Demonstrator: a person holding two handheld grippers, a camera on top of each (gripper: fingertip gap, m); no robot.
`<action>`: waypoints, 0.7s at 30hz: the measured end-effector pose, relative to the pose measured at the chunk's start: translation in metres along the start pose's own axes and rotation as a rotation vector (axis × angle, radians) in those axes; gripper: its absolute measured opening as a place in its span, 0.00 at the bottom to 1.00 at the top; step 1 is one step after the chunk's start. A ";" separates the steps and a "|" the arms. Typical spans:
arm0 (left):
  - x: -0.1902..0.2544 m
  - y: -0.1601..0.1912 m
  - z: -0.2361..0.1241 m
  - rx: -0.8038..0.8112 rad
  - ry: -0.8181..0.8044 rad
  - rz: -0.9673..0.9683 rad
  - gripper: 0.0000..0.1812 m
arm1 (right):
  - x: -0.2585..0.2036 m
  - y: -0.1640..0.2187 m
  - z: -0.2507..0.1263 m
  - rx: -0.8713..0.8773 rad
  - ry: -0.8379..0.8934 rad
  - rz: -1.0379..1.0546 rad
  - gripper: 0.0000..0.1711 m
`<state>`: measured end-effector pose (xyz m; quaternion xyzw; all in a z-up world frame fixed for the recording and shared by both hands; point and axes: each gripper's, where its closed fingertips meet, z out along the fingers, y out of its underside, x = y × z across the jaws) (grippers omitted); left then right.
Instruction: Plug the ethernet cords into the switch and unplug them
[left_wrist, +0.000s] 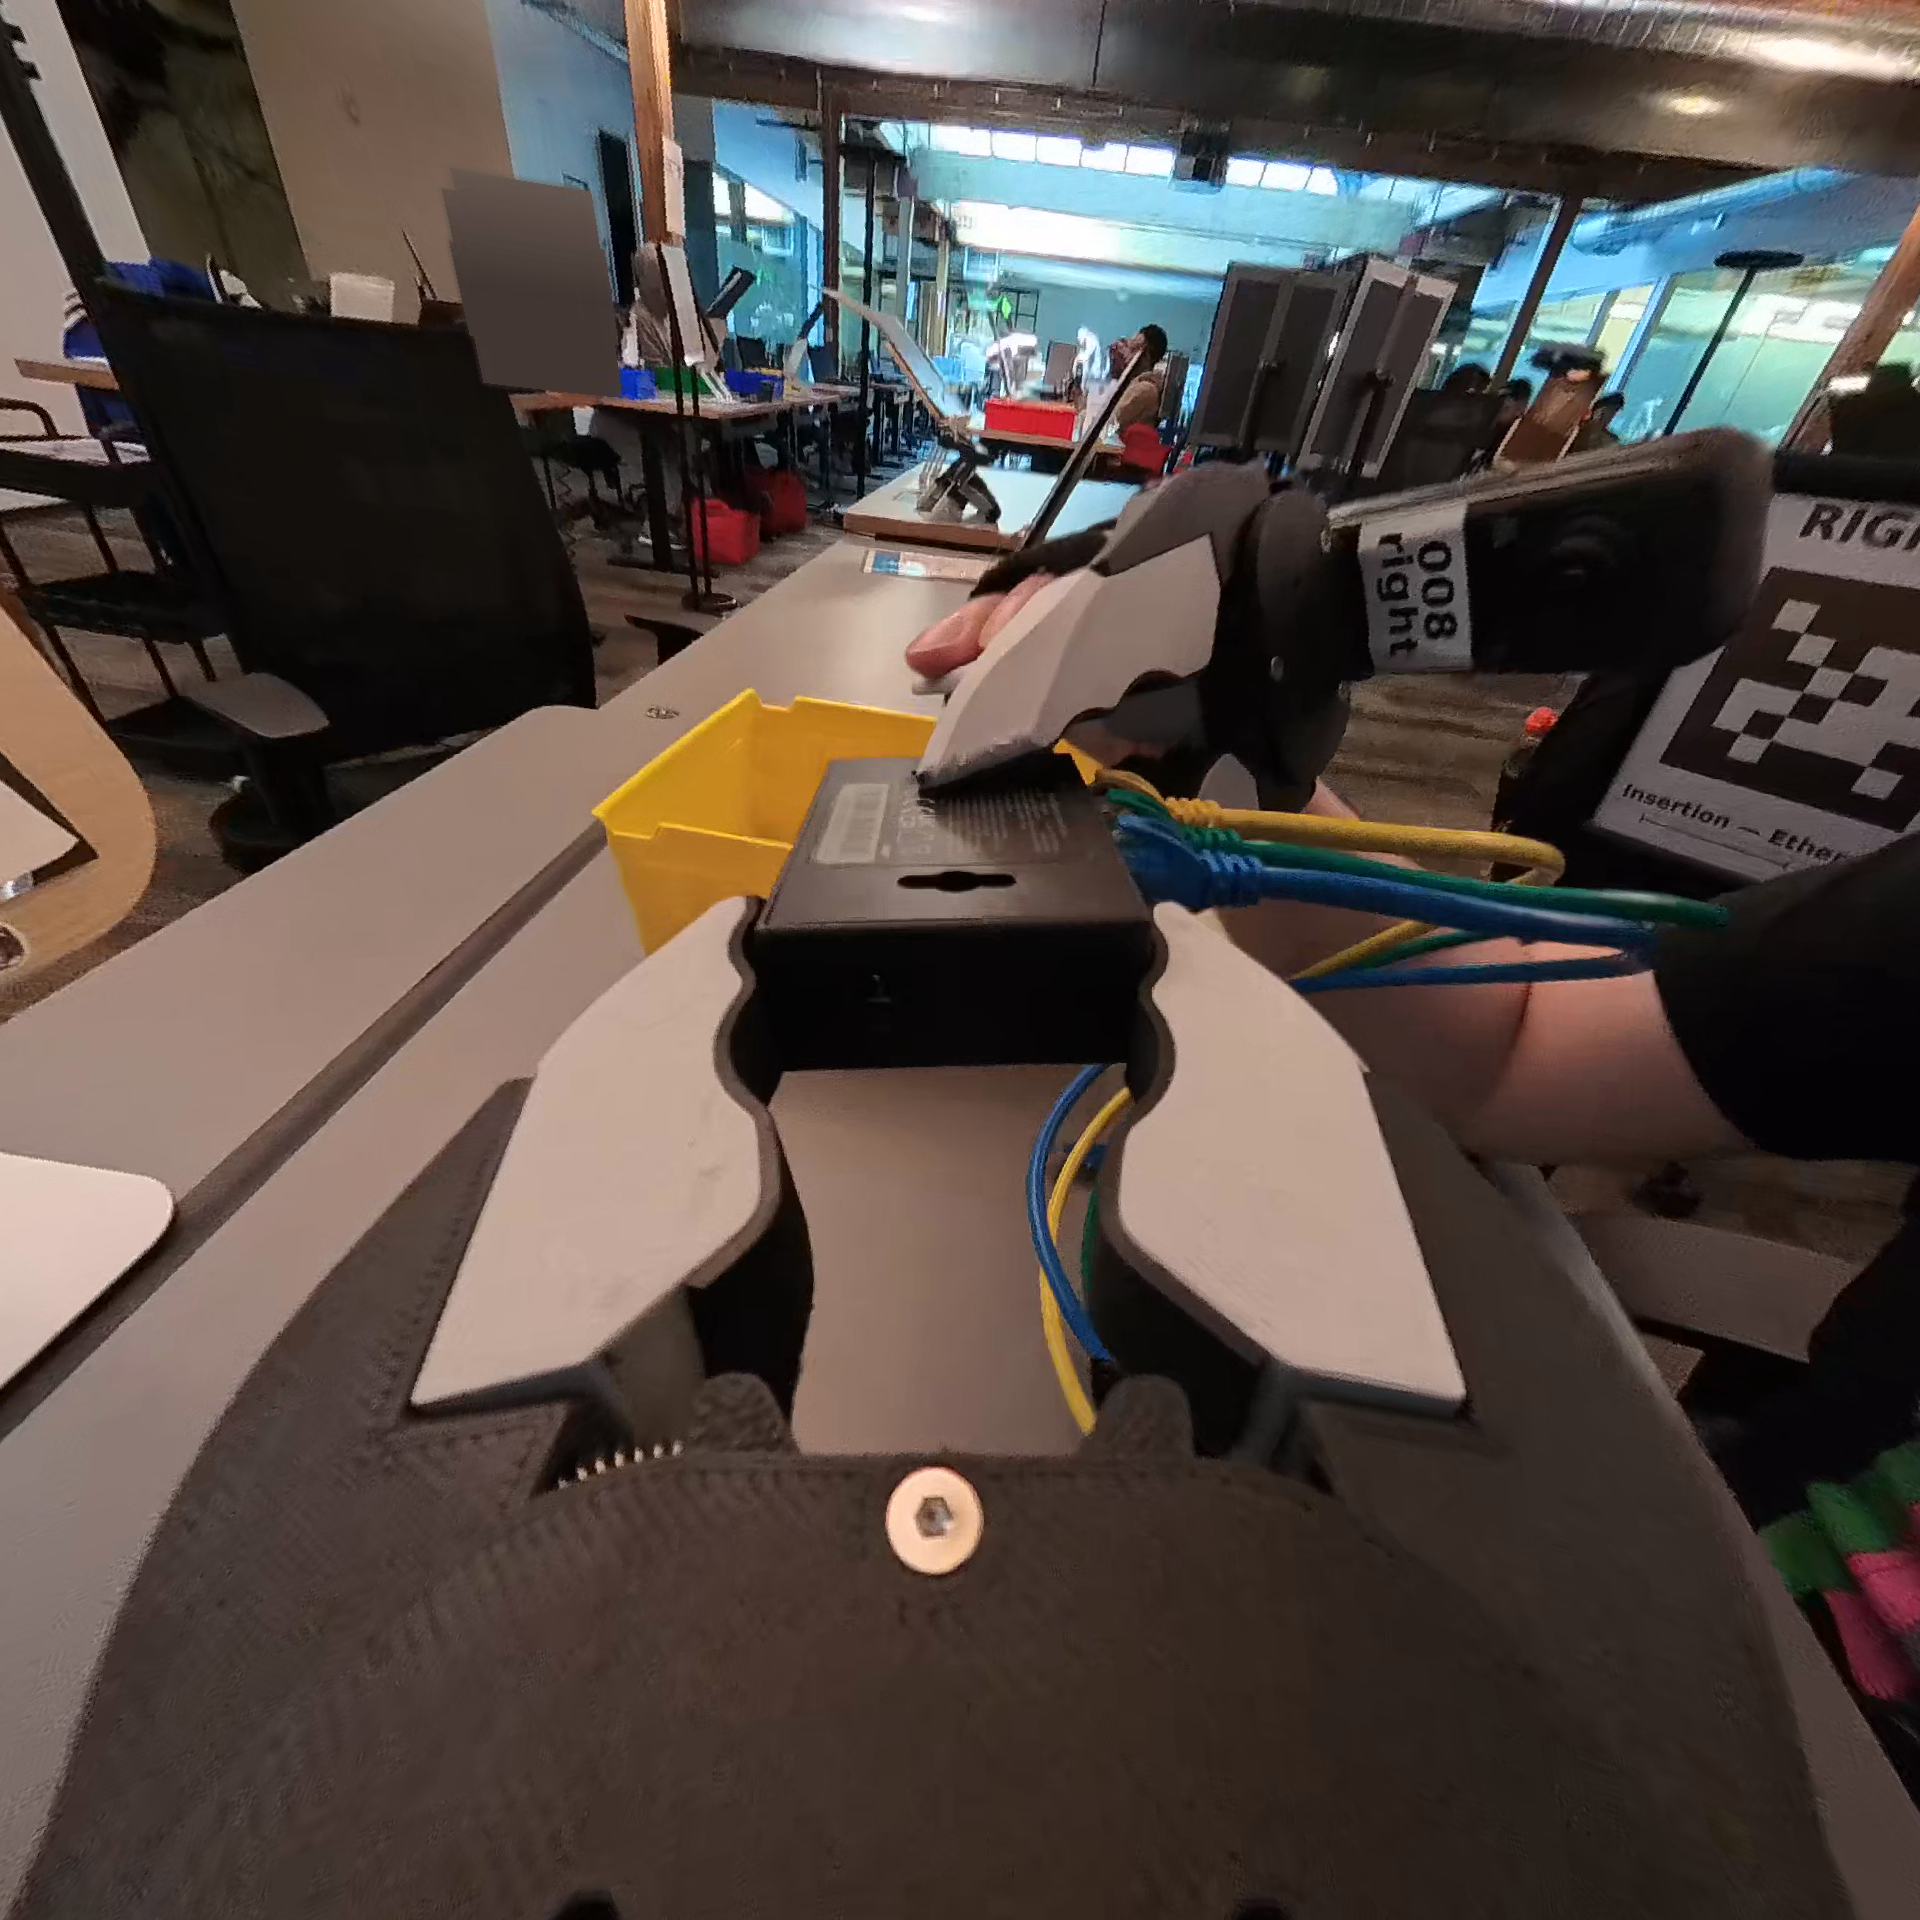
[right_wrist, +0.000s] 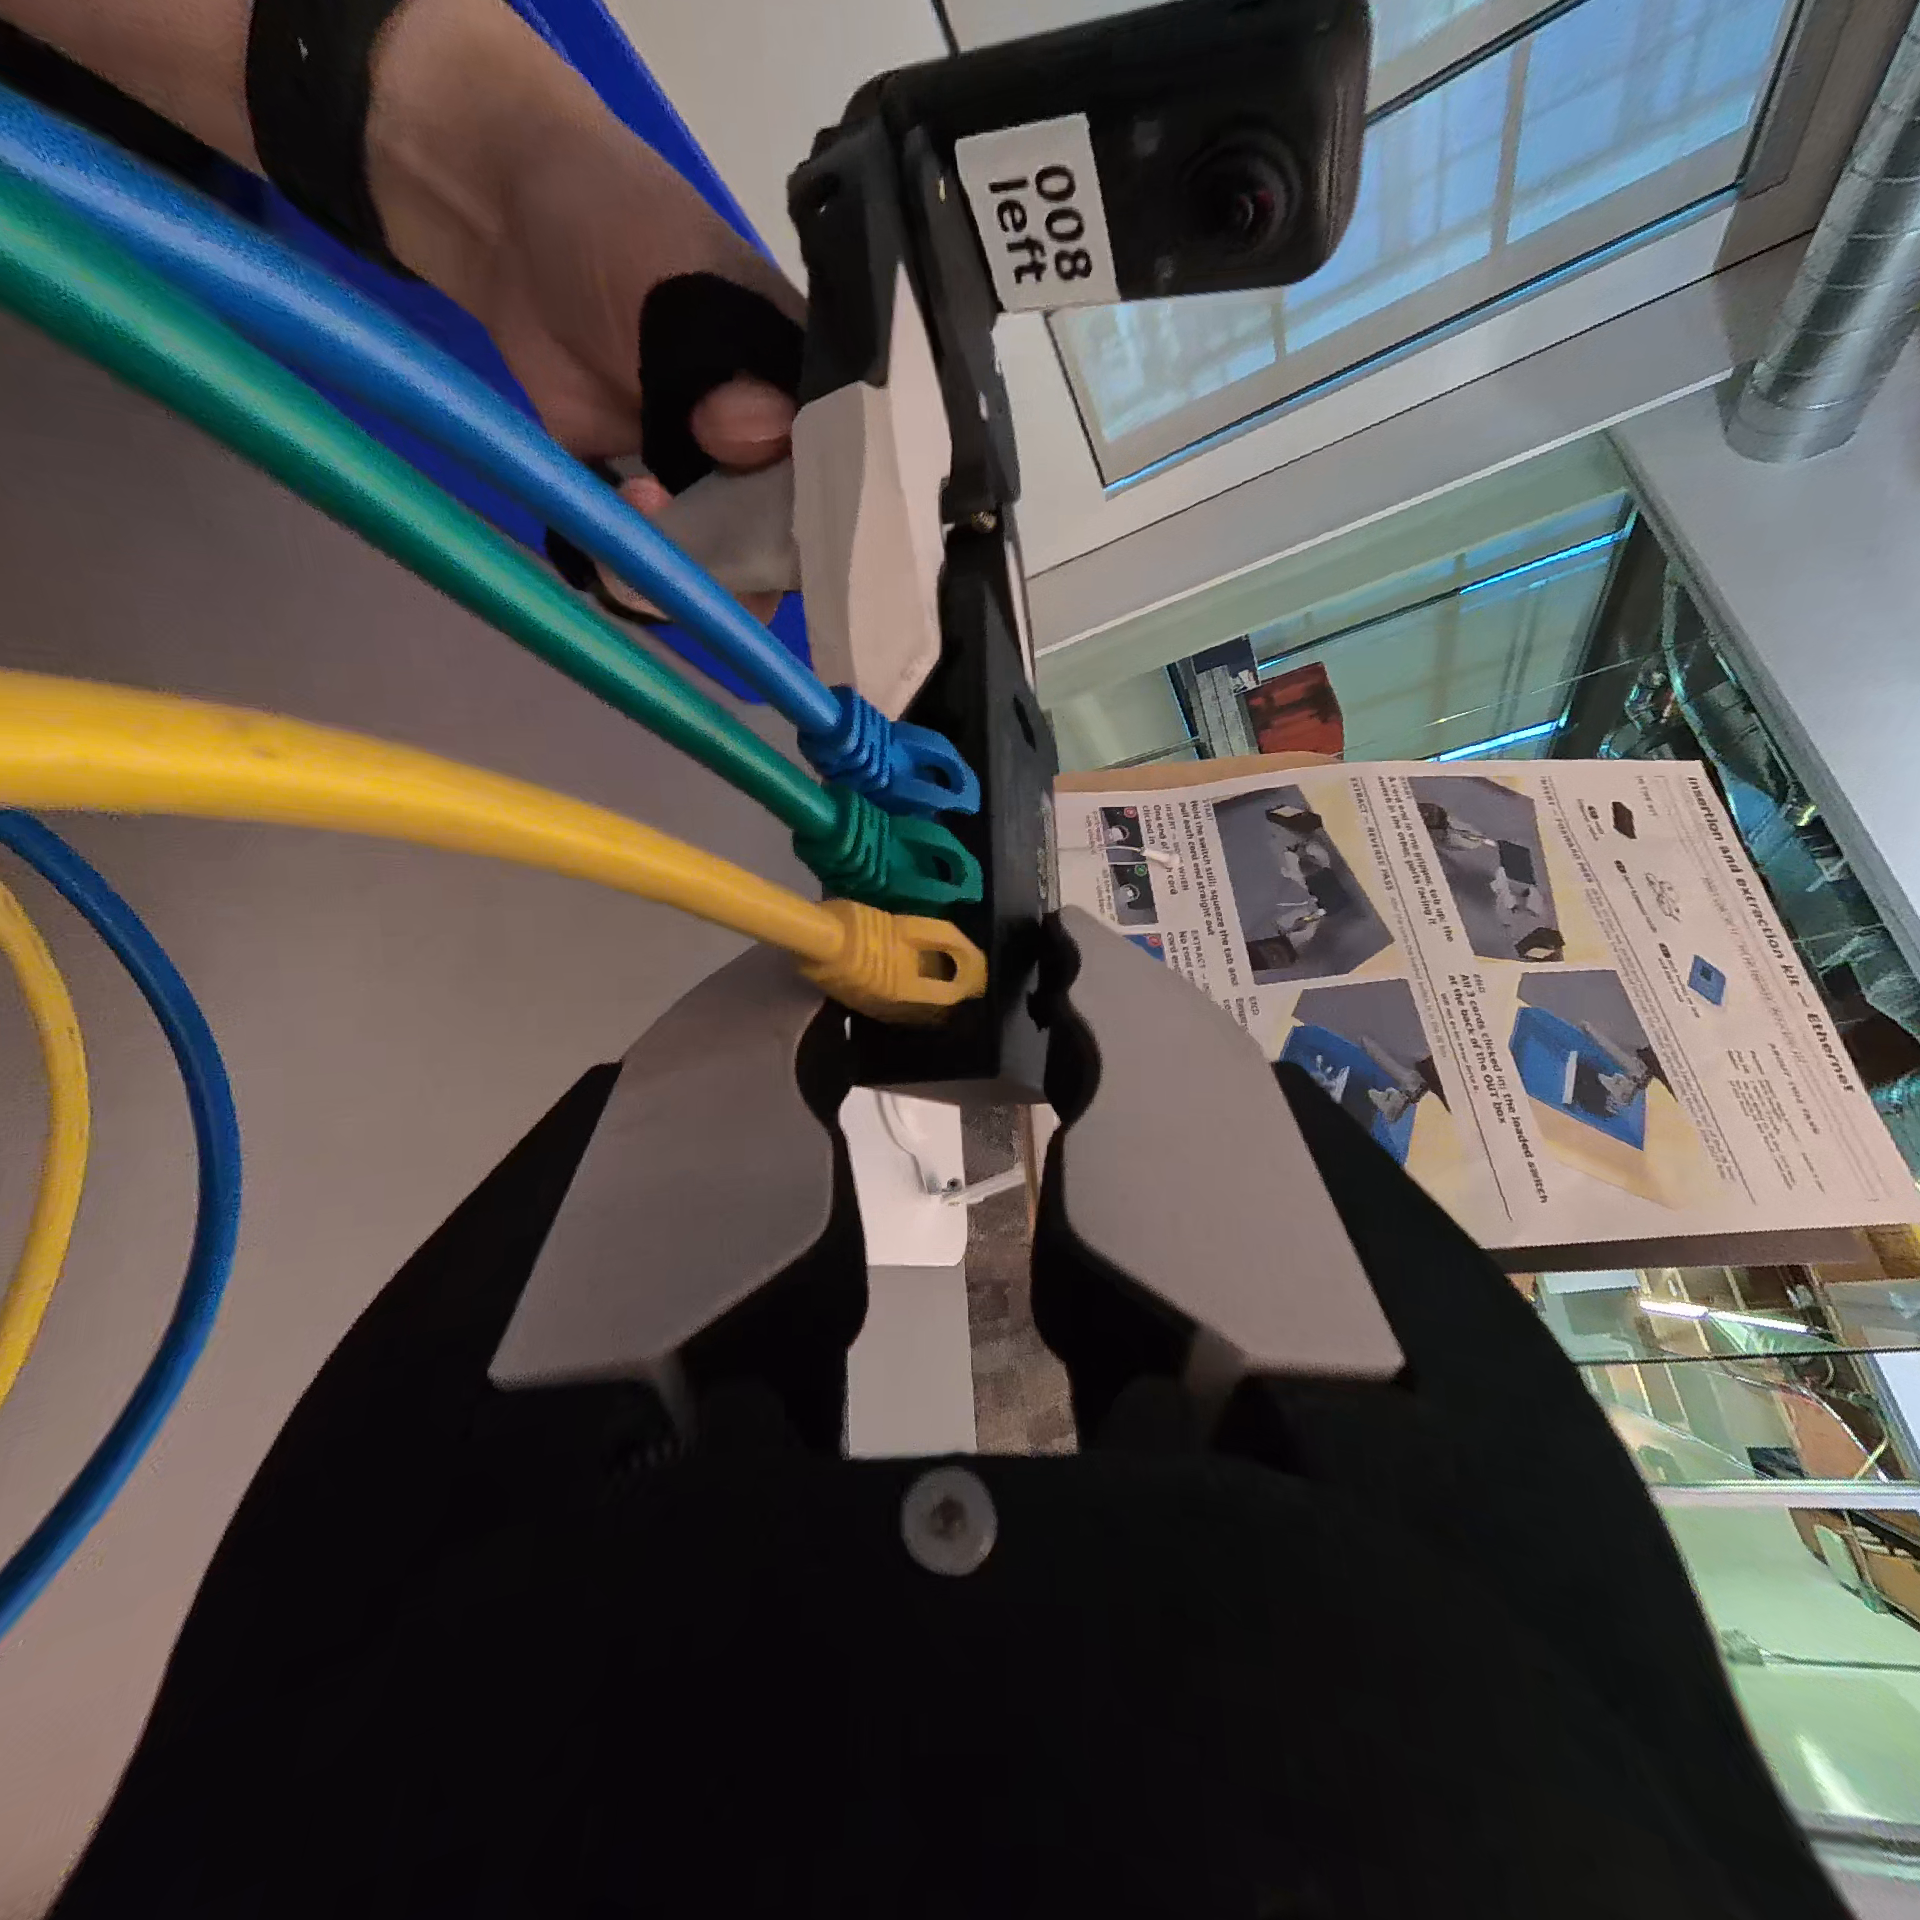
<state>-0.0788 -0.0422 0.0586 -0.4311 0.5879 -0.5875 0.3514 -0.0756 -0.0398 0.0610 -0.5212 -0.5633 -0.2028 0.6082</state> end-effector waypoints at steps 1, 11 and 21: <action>-0.001 0.002 0.001 -0.011 -0.013 0.016 0.36 | -0.001 0.003 0.000 -0.014 -0.002 -0.006 0.20; 0.001 -0.016 -0.017 -0.026 -0.198 0.383 0.39 | 0.005 -0.008 -0.002 0.055 0.010 0.065 0.20; 0.016 0.015 0.000 -0.273 -0.352 1.044 0.20 | -0.030 -0.018 -0.006 0.103 -0.289 0.281 0.20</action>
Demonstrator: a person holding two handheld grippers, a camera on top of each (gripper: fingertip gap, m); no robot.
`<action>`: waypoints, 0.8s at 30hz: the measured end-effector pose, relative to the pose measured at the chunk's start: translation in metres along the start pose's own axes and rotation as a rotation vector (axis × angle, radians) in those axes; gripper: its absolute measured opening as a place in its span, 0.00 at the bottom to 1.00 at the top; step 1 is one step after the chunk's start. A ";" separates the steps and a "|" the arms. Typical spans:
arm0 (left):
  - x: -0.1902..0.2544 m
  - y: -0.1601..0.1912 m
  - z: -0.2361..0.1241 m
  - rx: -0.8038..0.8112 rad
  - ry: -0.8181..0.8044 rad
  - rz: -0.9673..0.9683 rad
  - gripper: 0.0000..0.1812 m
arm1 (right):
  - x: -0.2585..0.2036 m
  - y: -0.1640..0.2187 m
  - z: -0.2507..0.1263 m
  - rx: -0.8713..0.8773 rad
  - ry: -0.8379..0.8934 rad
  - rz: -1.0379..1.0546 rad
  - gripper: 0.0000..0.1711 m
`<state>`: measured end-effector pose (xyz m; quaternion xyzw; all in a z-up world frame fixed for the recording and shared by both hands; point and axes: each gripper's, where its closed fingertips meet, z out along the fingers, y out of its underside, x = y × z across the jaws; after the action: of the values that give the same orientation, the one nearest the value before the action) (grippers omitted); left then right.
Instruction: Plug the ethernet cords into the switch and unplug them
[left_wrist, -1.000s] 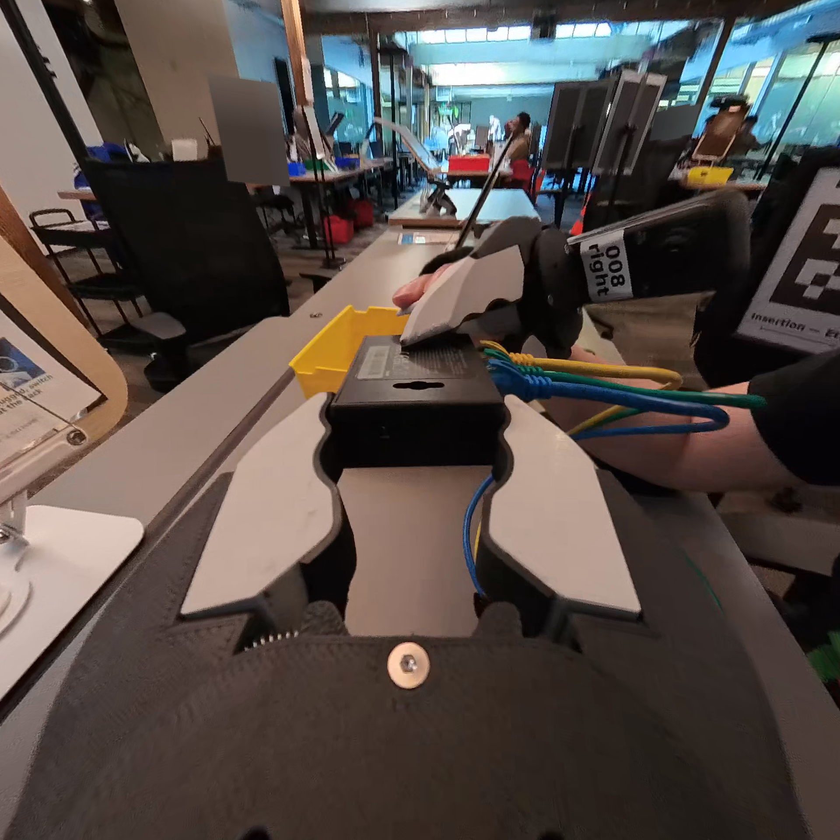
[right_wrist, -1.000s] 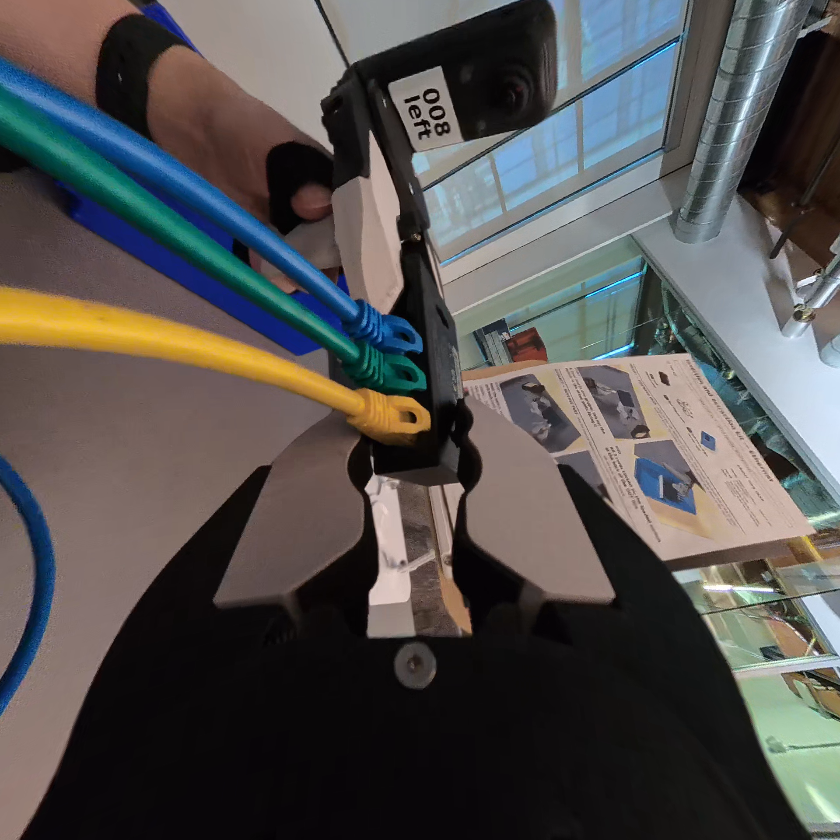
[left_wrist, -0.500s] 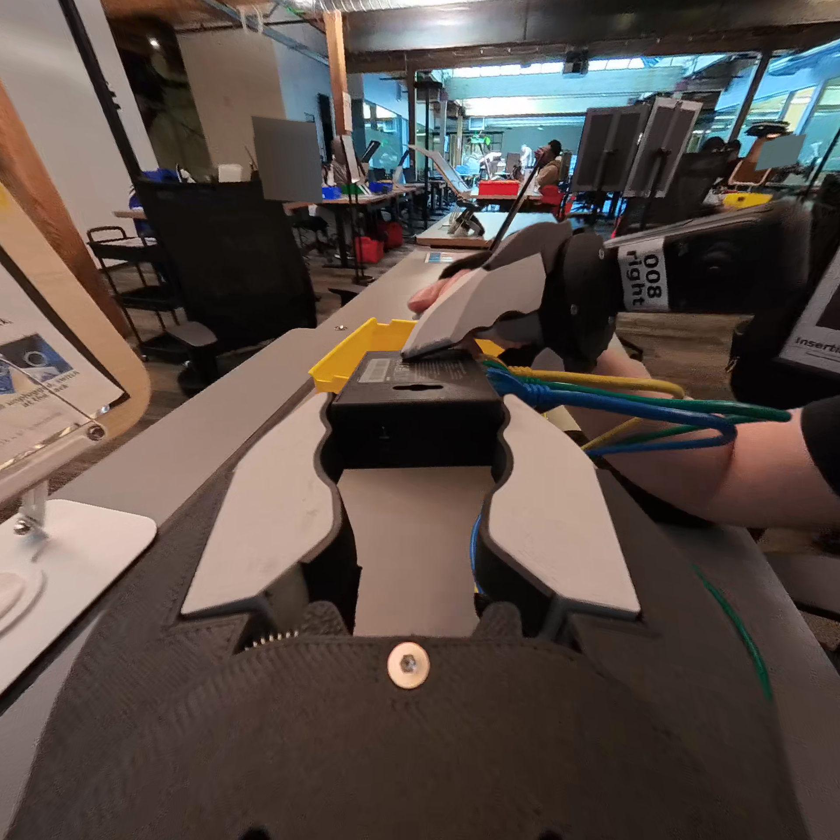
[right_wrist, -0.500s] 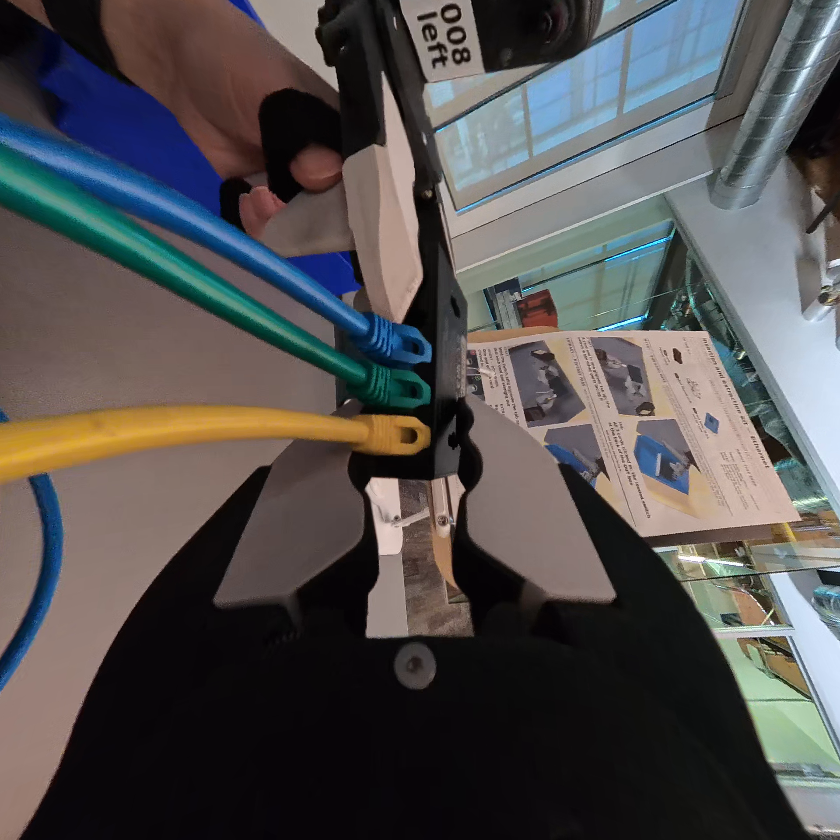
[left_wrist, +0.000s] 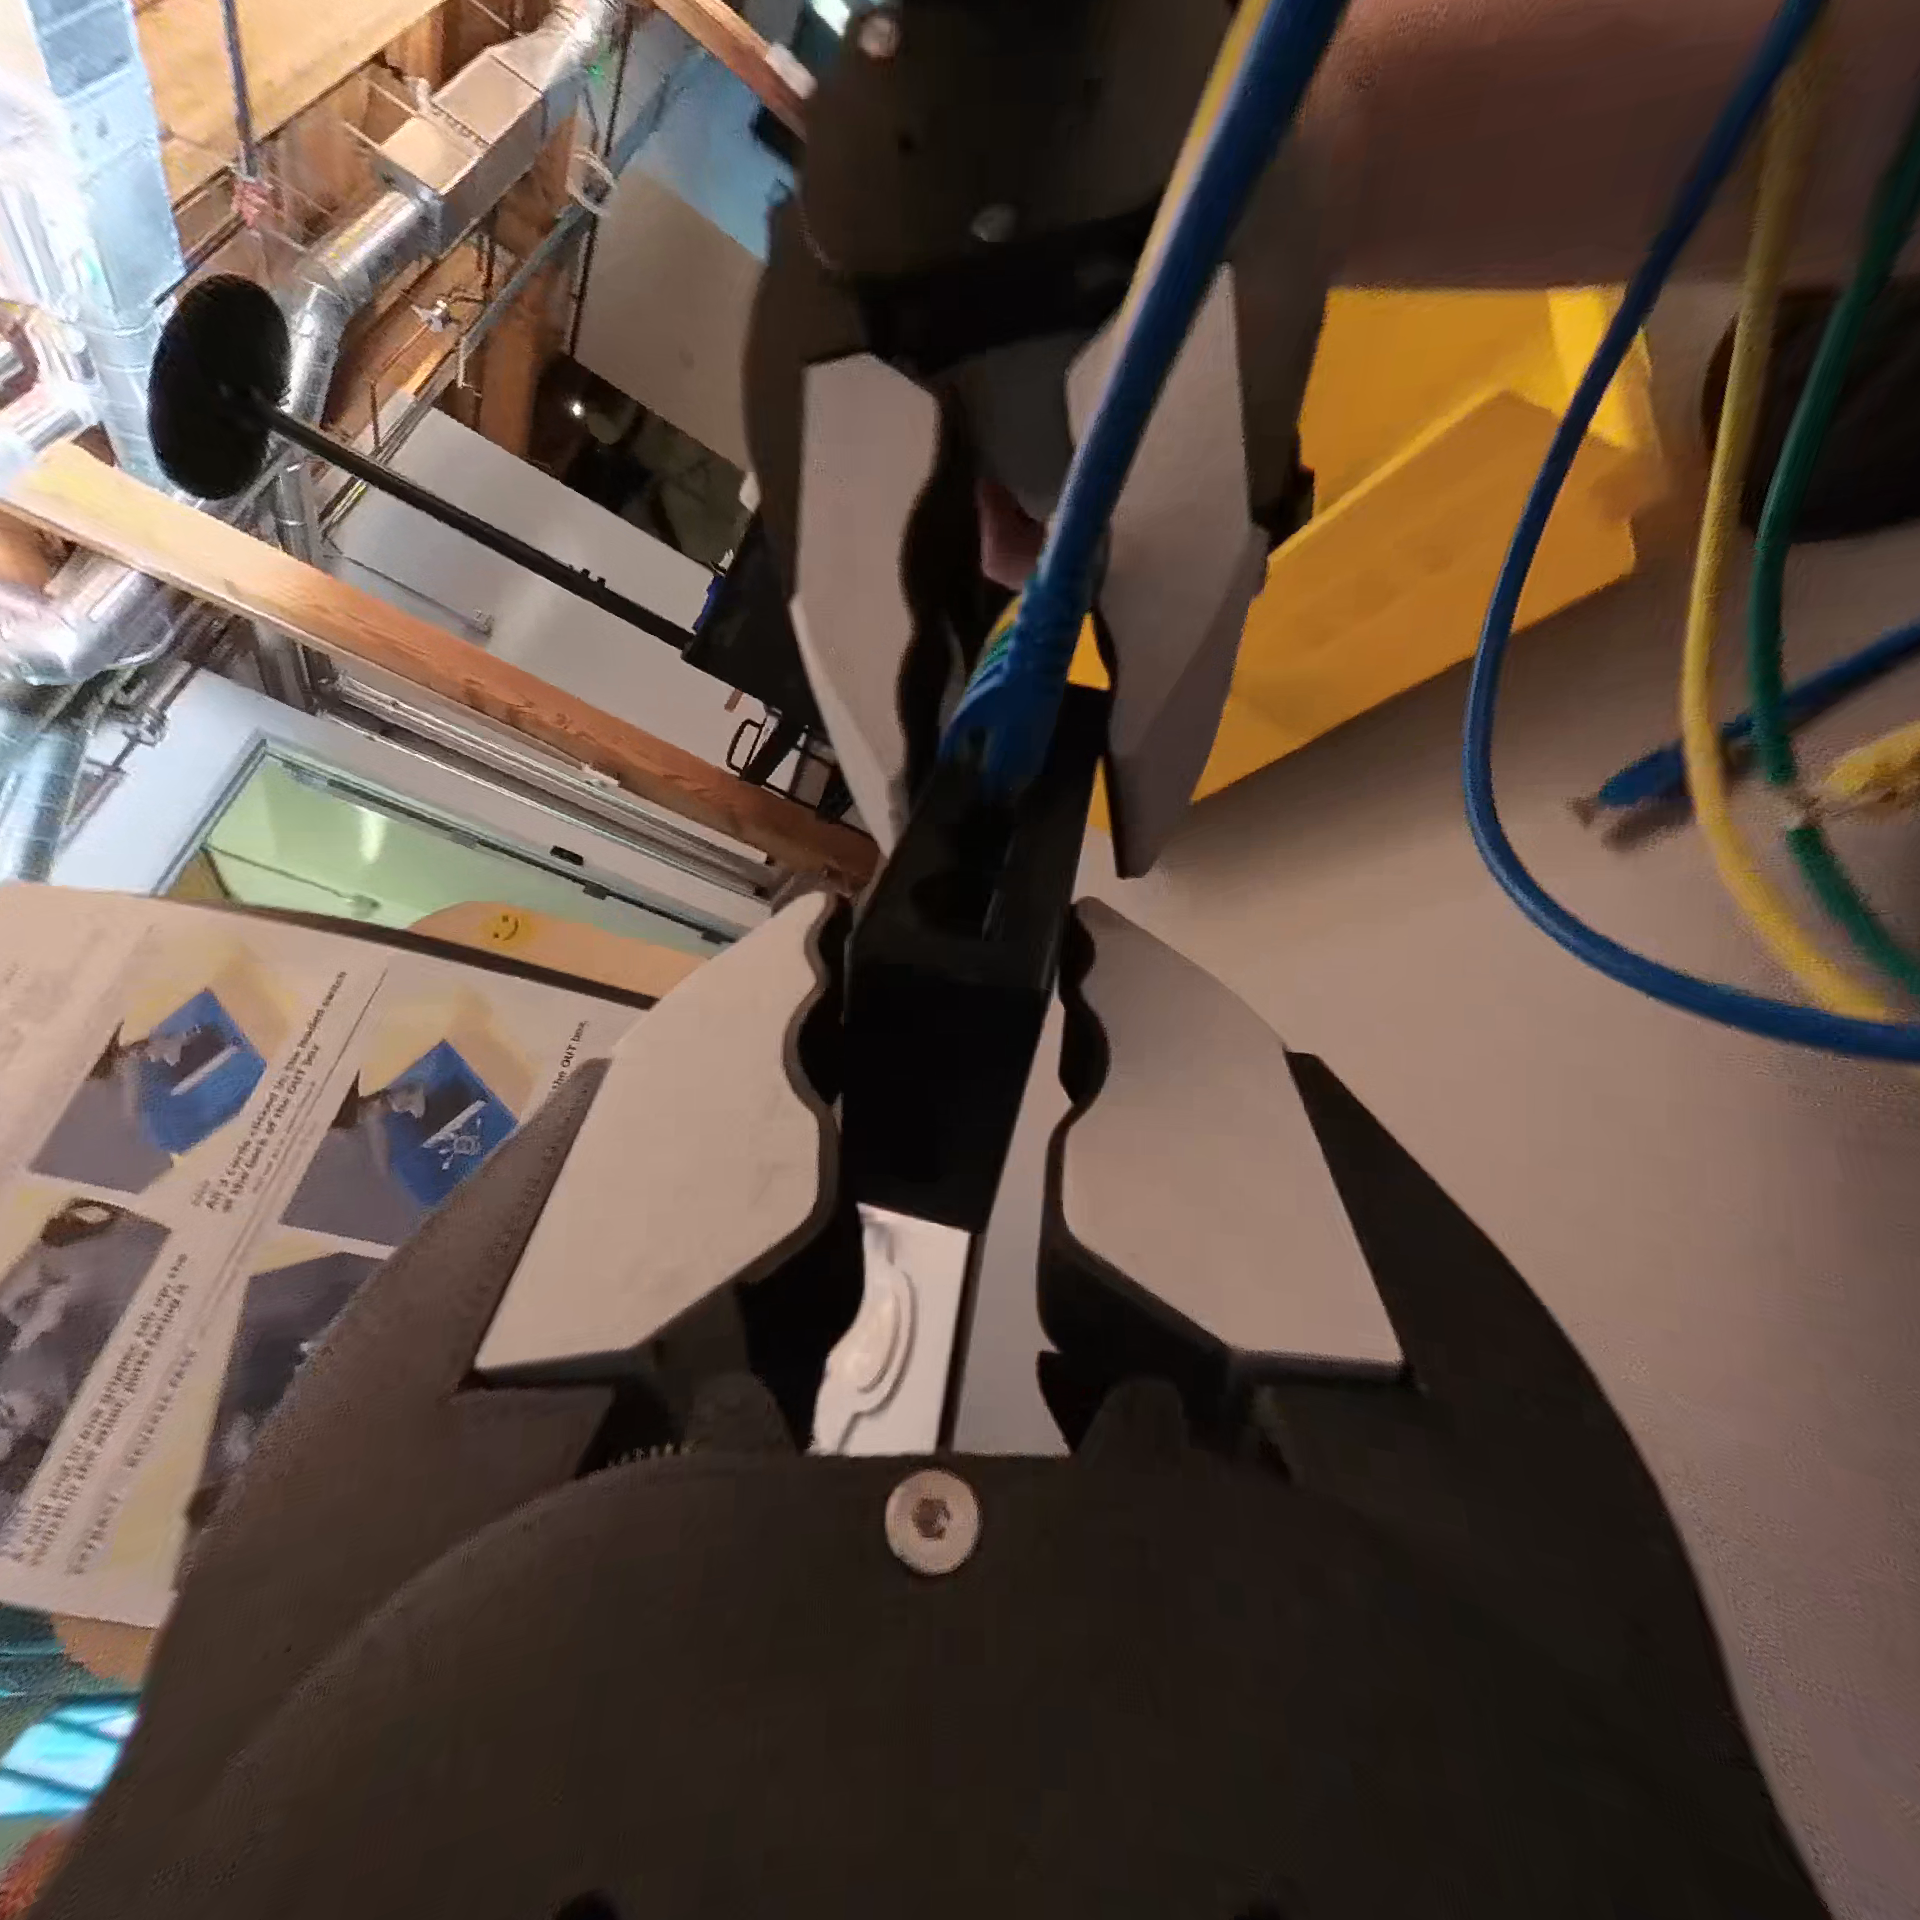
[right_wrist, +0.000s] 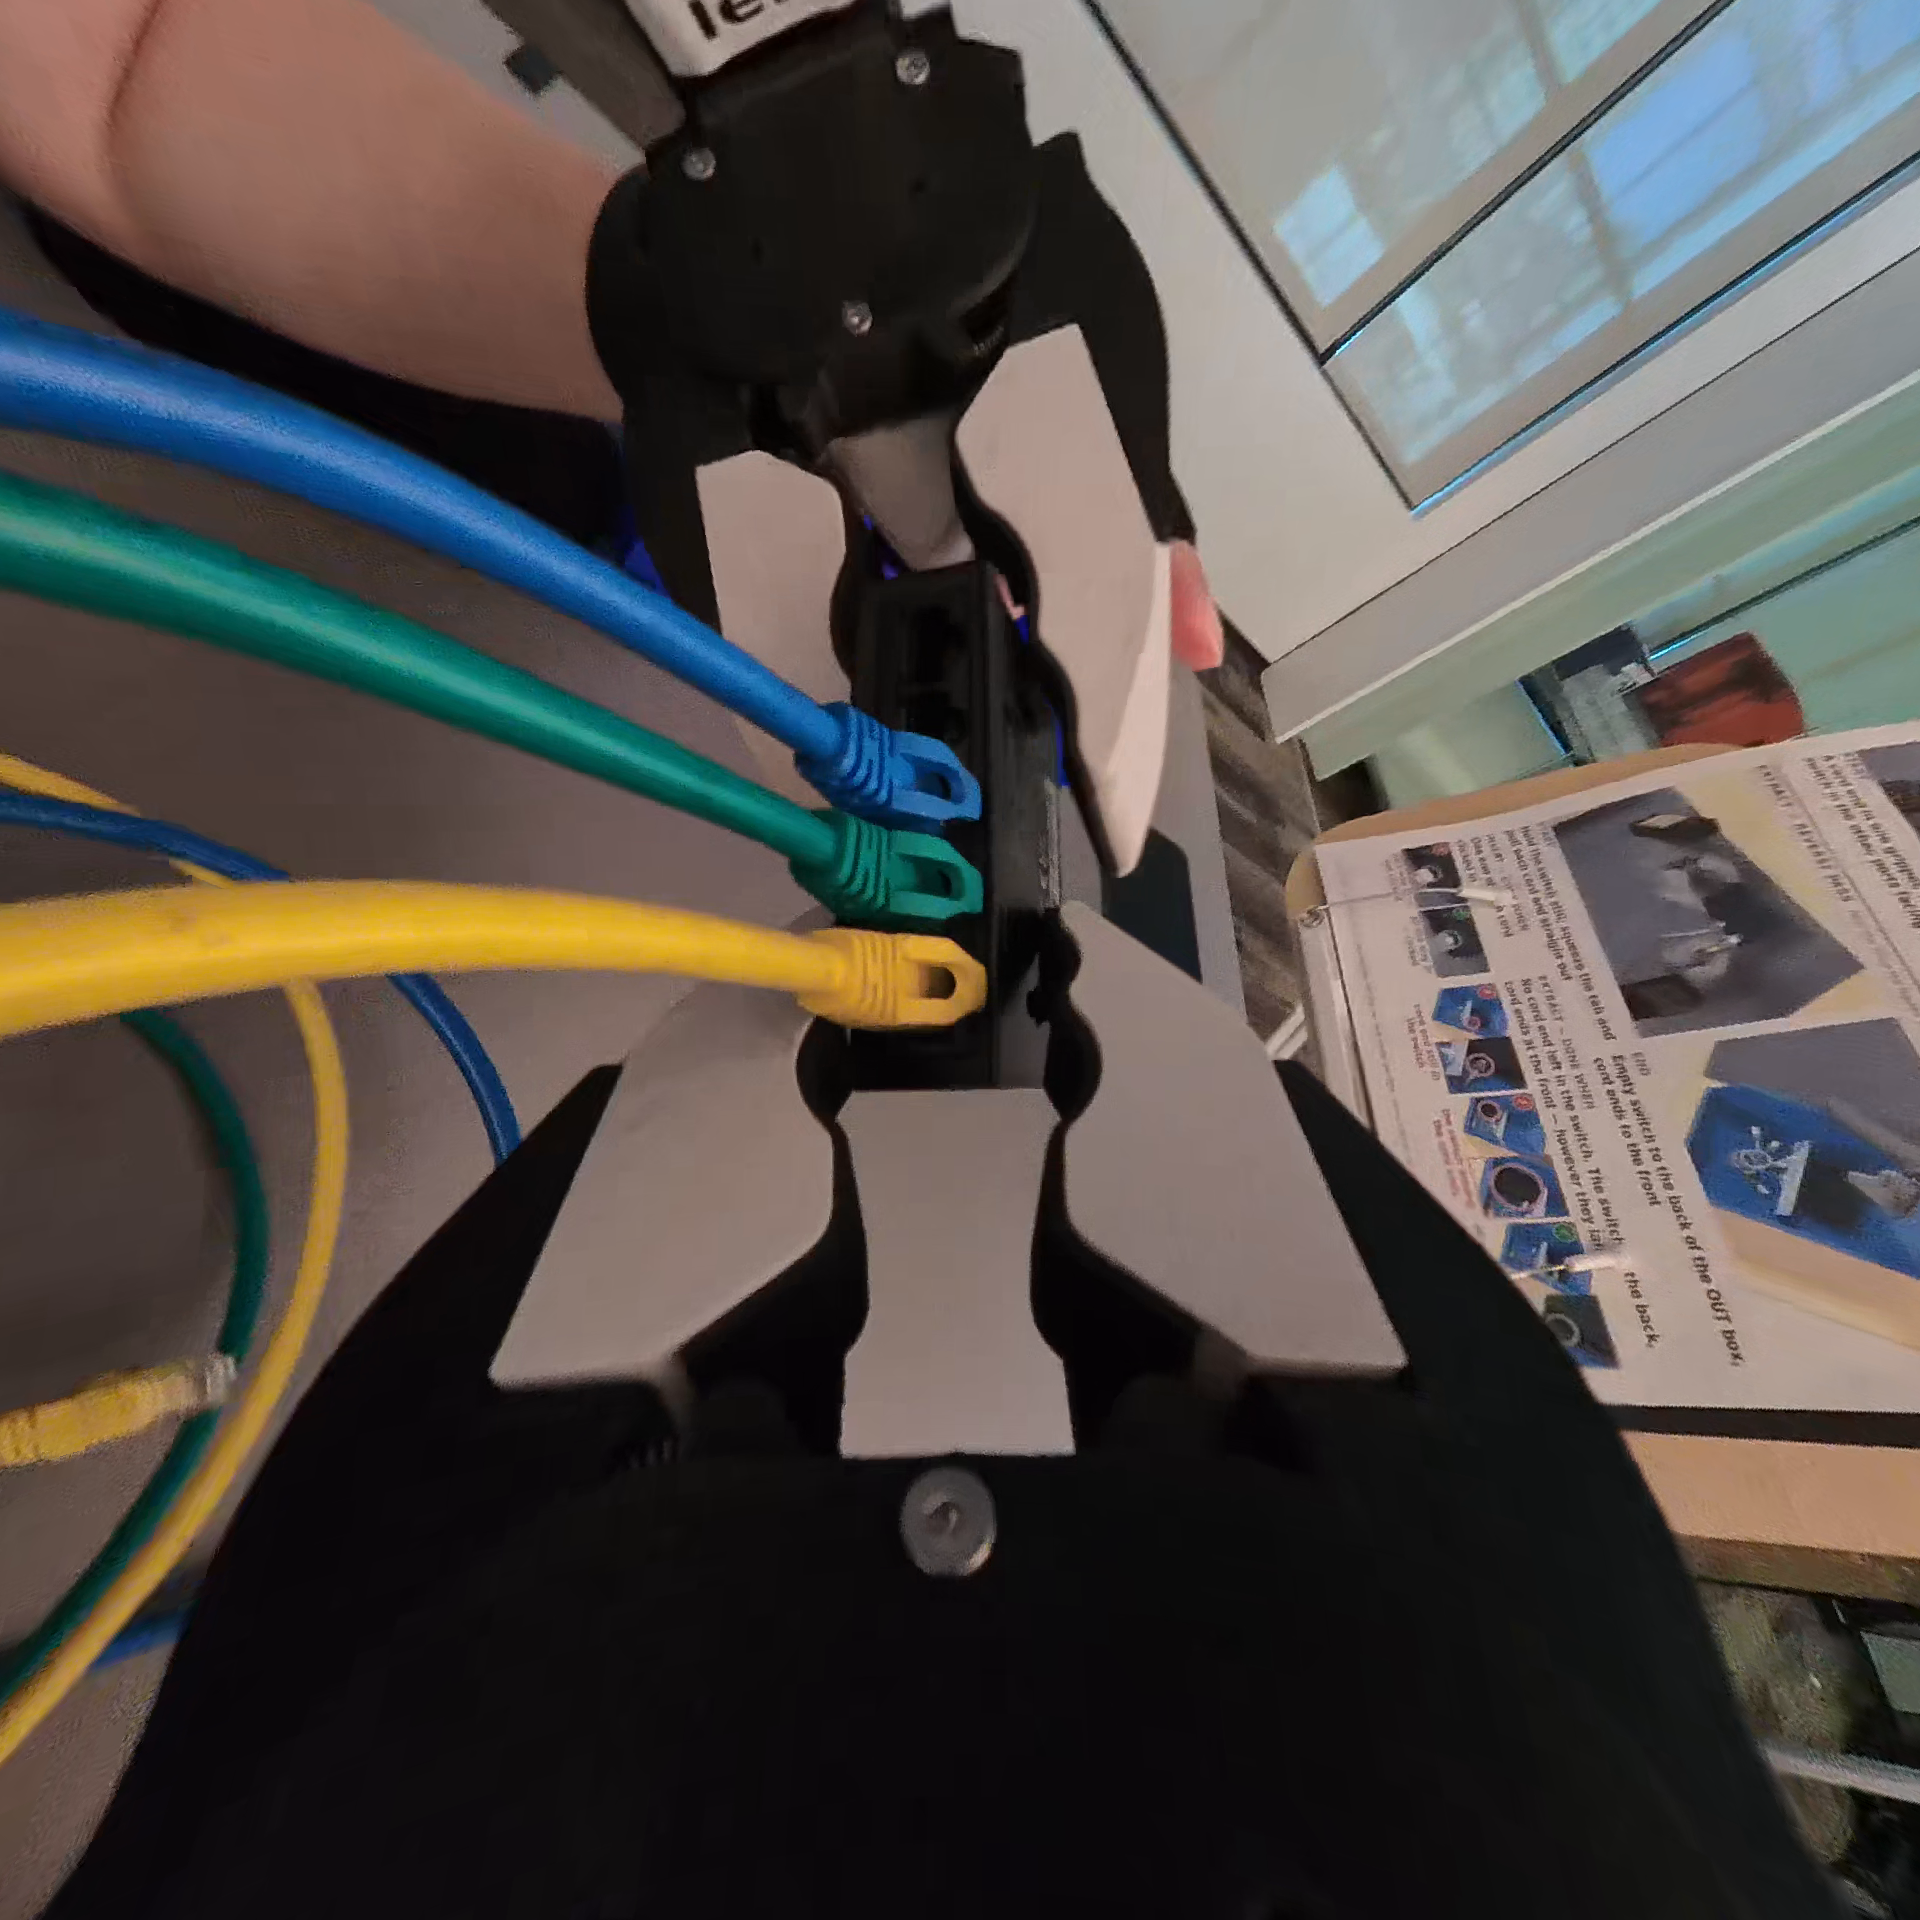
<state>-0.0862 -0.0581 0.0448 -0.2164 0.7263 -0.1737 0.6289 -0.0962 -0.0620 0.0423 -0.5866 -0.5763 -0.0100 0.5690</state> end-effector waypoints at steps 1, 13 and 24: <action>0.003 0.002 0.002 -0.008 0.000 0.033 0.19 | -0.001 0.003 0.000 -0.014 -0.009 -0.002 0.21; -0.048 0.047 -0.012 -0.277 -0.272 0.262 0.16 | 0.092 0.028 -0.100 -0.165 0.625 0.011 0.22; -0.082 0.068 -0.031 -0.445 -0.392 0.272 0.16 | 0.040 -0.077 -0.007 -0.261 0.385 -0.242 0.22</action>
<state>-0.1134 0.0424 0.0829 -0.2787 0.6340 0.1200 0.7113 -0.1308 -0.0646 0.1218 -0.5693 -0.5171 -0.2635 0.5823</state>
